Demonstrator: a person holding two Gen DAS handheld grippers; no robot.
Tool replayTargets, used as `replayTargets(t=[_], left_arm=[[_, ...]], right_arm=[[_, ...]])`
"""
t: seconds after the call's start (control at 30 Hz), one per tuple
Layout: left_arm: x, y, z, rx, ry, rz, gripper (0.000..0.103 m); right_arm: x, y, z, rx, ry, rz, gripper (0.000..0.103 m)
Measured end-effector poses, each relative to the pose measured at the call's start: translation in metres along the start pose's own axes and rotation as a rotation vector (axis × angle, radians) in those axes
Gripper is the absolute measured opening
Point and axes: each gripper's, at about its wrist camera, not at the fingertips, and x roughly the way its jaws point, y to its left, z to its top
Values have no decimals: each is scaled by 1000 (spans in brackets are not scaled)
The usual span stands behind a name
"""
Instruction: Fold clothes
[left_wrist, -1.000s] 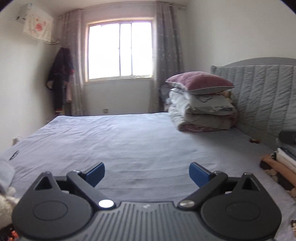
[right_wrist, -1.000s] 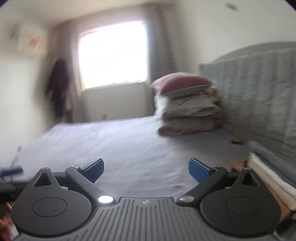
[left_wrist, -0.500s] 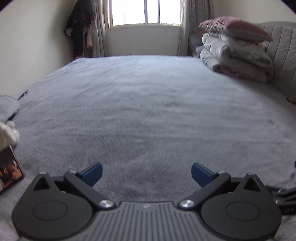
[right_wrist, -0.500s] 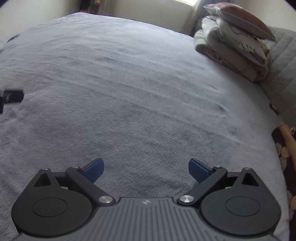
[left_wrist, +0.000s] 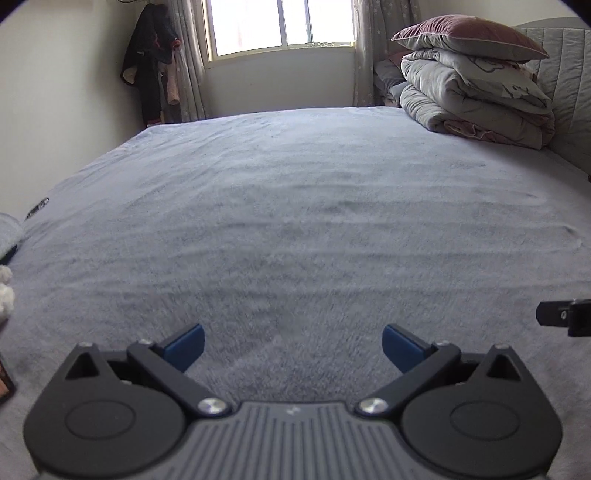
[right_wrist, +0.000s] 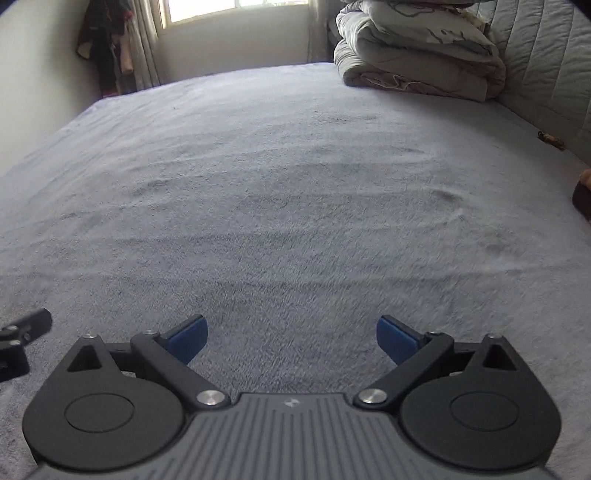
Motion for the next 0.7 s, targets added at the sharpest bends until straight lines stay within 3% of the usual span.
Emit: replayTargets(t=[0.07, 0.13, 0.23, 0.7], left_arm=[[11, 2, -5, -85, 36, -3, 103], [12, 0, -7, -124, 20, -1, 103], [13, -7, -8, -59, 1, -15, 103], [14, -1, -12, -86, -21, -44, 103]], right_arm=[[0, 7, -10, 12, -54, -41, 103], [3, 22, -10, -25, -59, -94, 103], [7, 23, -8, -19, -60, -72, 103], [0, 28, -20, -9, -126, -106, 103]])
